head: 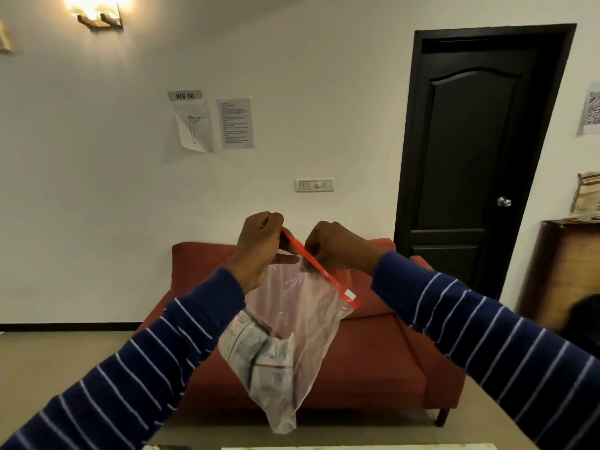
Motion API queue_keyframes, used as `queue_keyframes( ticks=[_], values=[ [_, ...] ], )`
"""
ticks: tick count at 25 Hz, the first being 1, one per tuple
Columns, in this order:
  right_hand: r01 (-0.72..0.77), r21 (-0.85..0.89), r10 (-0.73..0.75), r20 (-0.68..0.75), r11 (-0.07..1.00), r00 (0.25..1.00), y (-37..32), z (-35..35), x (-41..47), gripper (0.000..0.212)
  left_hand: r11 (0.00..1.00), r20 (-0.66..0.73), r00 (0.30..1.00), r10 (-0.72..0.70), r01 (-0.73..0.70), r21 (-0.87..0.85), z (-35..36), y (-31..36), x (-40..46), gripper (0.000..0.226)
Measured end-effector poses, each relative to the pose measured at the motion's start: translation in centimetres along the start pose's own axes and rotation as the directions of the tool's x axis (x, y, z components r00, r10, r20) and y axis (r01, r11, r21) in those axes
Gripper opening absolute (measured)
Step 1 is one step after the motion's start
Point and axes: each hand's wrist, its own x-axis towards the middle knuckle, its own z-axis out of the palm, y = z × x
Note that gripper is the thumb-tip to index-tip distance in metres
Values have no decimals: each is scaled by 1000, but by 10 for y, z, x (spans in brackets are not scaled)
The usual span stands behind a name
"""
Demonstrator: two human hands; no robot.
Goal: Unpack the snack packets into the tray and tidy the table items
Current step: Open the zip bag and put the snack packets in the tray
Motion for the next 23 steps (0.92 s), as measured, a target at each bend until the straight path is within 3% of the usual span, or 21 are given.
queue_keyframes(
  ticks=[3, 6, 9, 11, 14, 18, 21, 23],
  values=[
    [4, 219, 7, -52, 976, 999, -3, 3, -2, 6, 999, -64, 997, -41, 42, 27, -4, -11, -4, 24],
    [40, 313, -8, -100, 949, 995, -5, 6, -4, 18, 978, -73, 976, -205, 207, 22, -7, -26, -11, 29],
    [86, 429, -59, -75, 899, 995, -4, 8, -7, 26, 935, 2, 935, -354, 354, -1, -8, -33, -17, 54],
    [143, 533, -132, -58, 834, 990, -1, 8, -9, 25, 919, 75, 917, -391, 394, -27, -5, -33, -18, 48],
    [119, 653, -146, -13, 748, 989, 5, 7, -12, 28, 922, 114, 924, -366, 376, -88, 1, -29, -16, 29],
    [-38, 761, -59, 101, 648, 993, 24, 5, -17, 30, 953, 136, 960, -245, 264, -146, 1, -40, -16, 27],
    [-77, 870, 61, 54, 487, 997, 35, 5, -22, 25, 975, 87, 976, -202, 208, -72, -4, -52, -20, 24],
    [-82, 891, 86, 49, 447, 995, 38, 5, -23, 28, 962, 47, 966, -255, 259, -92, -6, -54, -21, 23]
  ],
)
